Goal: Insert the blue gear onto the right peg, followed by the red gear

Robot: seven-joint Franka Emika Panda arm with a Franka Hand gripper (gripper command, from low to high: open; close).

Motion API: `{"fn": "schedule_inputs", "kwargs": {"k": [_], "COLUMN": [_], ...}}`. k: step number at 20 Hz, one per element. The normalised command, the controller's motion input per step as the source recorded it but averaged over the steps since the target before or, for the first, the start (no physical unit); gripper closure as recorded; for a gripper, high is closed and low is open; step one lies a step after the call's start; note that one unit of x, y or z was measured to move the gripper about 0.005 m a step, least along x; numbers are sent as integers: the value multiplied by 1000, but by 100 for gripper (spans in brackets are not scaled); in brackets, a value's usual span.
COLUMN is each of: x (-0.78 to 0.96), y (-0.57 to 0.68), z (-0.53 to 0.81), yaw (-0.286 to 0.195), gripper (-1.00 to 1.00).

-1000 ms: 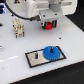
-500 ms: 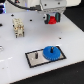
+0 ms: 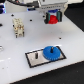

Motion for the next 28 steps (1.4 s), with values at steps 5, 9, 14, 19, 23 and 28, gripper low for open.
{"fn": "schedule_inputs", "kwargs": {"k": [5,9,14,19,23,28], "x": [829,857,831,794,719,545], "y": [-130,-136,-179,-190,-139,-149], "z": [321,273,225,147,51,-21], "yaw": [0,0,0,0,0,0], "gripper": [100,100,100,100,100,100]}}
